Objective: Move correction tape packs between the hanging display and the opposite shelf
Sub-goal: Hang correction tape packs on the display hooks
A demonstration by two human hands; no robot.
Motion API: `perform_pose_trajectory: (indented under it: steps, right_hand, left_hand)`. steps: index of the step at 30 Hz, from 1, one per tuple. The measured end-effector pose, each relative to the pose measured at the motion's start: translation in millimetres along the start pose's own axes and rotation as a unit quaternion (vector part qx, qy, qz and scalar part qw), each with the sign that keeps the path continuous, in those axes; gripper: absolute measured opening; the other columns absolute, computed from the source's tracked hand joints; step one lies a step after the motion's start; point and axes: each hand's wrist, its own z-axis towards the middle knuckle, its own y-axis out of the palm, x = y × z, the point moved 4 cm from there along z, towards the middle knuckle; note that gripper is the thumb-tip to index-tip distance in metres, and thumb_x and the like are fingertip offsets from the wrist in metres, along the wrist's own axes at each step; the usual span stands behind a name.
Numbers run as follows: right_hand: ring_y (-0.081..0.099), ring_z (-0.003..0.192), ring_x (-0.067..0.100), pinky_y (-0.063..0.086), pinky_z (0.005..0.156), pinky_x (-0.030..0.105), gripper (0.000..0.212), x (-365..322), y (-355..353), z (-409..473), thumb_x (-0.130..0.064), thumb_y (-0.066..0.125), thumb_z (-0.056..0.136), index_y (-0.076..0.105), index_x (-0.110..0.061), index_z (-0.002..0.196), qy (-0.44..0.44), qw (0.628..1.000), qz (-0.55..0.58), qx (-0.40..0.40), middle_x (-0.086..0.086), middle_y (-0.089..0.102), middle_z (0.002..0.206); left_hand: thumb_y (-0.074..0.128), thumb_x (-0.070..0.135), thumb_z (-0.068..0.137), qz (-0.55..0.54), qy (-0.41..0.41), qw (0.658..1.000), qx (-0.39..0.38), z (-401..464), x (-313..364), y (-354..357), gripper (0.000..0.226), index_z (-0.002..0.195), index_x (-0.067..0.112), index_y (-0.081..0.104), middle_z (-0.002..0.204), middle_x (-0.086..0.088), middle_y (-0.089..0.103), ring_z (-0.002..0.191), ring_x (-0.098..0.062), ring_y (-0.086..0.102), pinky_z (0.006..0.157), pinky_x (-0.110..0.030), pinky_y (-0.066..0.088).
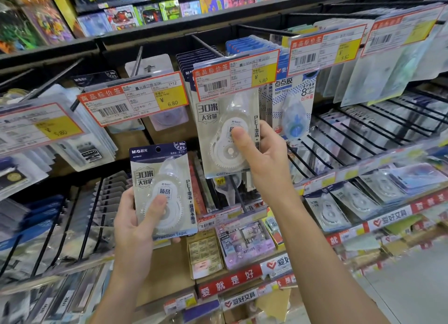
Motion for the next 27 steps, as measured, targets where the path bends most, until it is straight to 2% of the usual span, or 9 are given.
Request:
perform_pose_trajectory:
  steps: [3,7,9,12,14,18,23,25,27]
  right_hand:
    - [0.06,0.068,0.009,0.047,0.062,0.021,0.012,1.2,-0.3,4.3,-0.026,0.064,0.098,0.062,-0.017,0.09,0.003,1.0,0.003,0.006,-0.008,0.067,0.077]
    - [0.052,0.056,-0.004,0.041,0.06,0.009,0.025,1.9,1.8,6.1,-0.022,0.064,0.099,0.055,-0.015,0.077,0.021,1.0,0.013,0.003,-0.019,0.059,0.06]
    - [0.058,0.065,0.0,0.047,0.064,0.016,0.025,0.1,2.6,7.1,-0.026,0.067,0.096,0.058,-0.008,0.081,0.022,1.0,0.02,0.011,-0.012,0.065,0.07]
    - [0.064,0.082,0.041,0.054,0.074,0.049,0.033,-4.3,5.8,7.7,-0.032,0.069,0.095,0.062,0.0,0.094,0.009,0.999,0.028,0.033,0.021,0.069,0.091]
    - [0.06,0.082,0.048,0.05,0.073,0.058,0.041,-5.9,6.3,7.0,-0.035,0.069,0.094,0.06,0.005,0.097,0.008,0.999,0.019,0.044,0.033,0.062,0.095]
    - [0.053,0.075,0.032,0.046,0.069,0.055,0.048,-10.3,6.5,4.8,-0.038,0.069,0.094,0.054,0.008,0.096,0.013,0.999,0.003,0.053,0.037,0.055,0.093]
    - [0.054,0.074,0.047,0.047,0.068,0.059,0.048,-10.4,6.6,2.1,-0.043,0.067,0.093,0.055,0.004,0.093,0.017,0.999,-0.001,0.045,0.035,0.056,0.092]
    - [0.056,0.073,0.045,0.048,0.065,0.056,0.043,-9.9,4.7,-1.9,-0.045,0.068,0.092,0.058,-0.004,0.087,0.031,0.998,-0.005,0.046,0.029,0.061,0.087]
    - [0.062,0.072,0.034,0.051,0.064,0.045,0.032,-10.1,1.5,-6.8,-0.045,0.067,0.09,0.062,-0.015,0.082,0.047,0.998,-0.004,0.044,0.013,0.069,0.081]
  left_hand:
    - [0.063,0.027,0.085,-0.003,-0.005,1.0,0.0,-0.1,-0.2,-0.6,0.022,0.106,0.027,0.06,0.099,-0.001,0.074,0.078,-0.024,0.075,0.043,-0.045,0.057]
    - [0.063,0.025,0.086,-0.001,-0.005,1.0,0.001,1.3,-2.2,-1.8,0.019,0.105,0.028,0.061,0.097,-0.002,0.073,0.075,-0.027,0.073,0.041,-0.041,0.056]
    - [0.063,0.025,0.087,0.001,-0.005,1.0,0.001,2.0,-2.1,-1.5,0.019,0.106,0.027,0.06,0.096,-0.001,0.073,0.075,-0.027,0.074,0.041,-0.042,0.056]
    - [0.063,0.025,0.086,0.003,-0.005,1.0,-0.001,3.1,-1.4,-0.8,0.02,0.106,0.027,0.06,0.096,-0.001,0.074,0.077,-0.028,0.074,0.042,-0.045,0.057]
    - [0.062,0.024,0.086,0.005,-0.005,1.0,-0.001,4.1,-1.1,-1.0,0.022,0.108,0.026,0.059,0.095,0.0,0.074,0.075,-0.026,0.074,0.041,-0.043,0.056]
    - [0.062,0.023,0.086,0.003,-0.012,1.0,-0.002,4.4,-2.4,-2.5,0.022,0.108,0.026,0.059,0.098,-0.001,0.074,0.076,-0.026,0.074,0.041,-0.041,0.057]
    - [0.063,0.026,0.085,0.01,-0.02,1.0,0.009,5.5,-1.9,-5.4,0.023,0.107,0.025,0.059,0.099,-0.002,0.074,0.076,-0.025,0.075,0.041,-0.042,0.057]
    - [0.062,0.025,0.084,0.006,-0.019,1.0,0.009,6.2,-0.4,-5.0,0.024,0.108,0.023,0.058,0.097,-0.002,0.074,0.074,-0.024,0.074,0.041,-0.04,0.056]
    - [0.062,0.024,0.084,0.004,-0.017,1.0,0.011,8.1,-0.9,-6.5,0.024,0.108,0.021,0.058,0.095,-0.002,0.074,0.072,-0.025,0.074,0.04,-0.039,0.056]
